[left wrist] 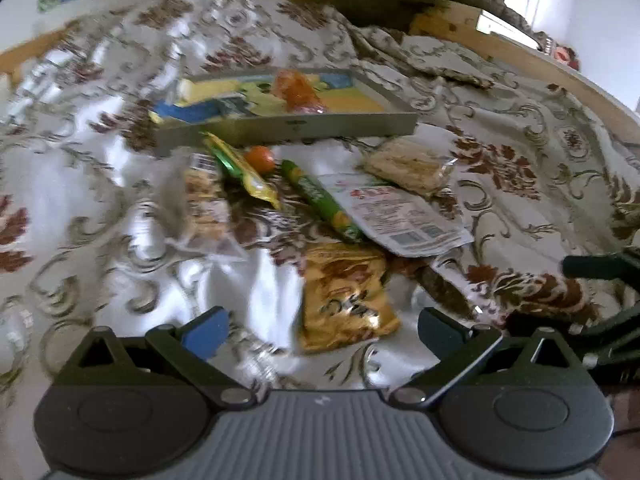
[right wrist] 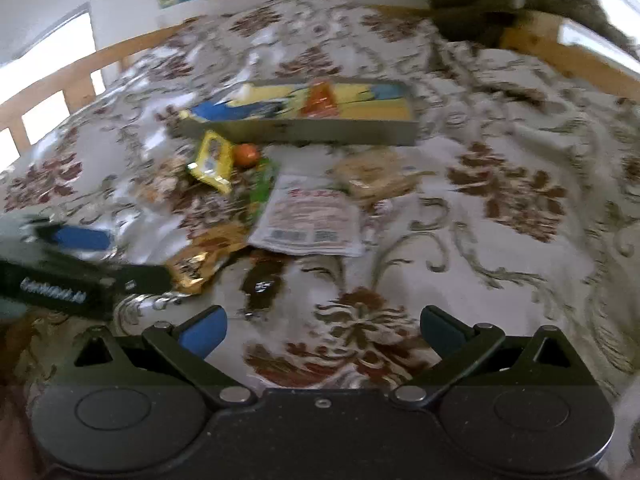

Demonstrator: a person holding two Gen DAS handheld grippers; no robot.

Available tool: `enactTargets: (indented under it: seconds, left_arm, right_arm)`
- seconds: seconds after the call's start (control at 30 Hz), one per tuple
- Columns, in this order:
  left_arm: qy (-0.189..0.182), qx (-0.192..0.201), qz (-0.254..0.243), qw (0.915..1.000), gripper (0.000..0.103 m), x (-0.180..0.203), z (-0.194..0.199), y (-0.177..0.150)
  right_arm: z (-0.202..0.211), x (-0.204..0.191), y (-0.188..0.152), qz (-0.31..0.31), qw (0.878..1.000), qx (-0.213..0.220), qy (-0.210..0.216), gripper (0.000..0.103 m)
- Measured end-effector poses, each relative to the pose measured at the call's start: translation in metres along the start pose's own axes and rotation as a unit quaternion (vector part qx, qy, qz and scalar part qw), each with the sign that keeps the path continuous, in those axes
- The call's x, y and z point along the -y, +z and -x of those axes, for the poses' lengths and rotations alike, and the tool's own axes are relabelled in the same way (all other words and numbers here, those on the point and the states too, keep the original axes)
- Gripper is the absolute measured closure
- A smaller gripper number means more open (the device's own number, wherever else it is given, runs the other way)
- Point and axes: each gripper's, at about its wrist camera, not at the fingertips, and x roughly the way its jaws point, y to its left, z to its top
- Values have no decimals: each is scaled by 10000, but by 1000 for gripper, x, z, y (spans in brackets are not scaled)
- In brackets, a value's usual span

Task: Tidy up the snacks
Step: 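Grasp the gold pouch with the left tool while the right tool grasps the dark brown meat packet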

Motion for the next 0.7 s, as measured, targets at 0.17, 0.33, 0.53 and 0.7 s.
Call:
enactTargets:
  seconds: [0.17,0.33,0.53,0.7]
  left_arm:
    - [-413,-175,58,9990,2,-2,-20,14]
    - [-678,-474,24,9966,20,0,-43,29]
    - [-749,-783,100,9941,25,-10,-60,32]
    - [-869,-1059,73,9905,25,-17,-71,35]
  right_arm:
    - [-8,-8,2,242,9989,-46,388,1]
    - [-22,-19,6,548,9968,-72,580,8]
    - [-43,-23,13,685,9956,-187,605,21]
    - [-61,-22,16,557,9955,-348,686,33]
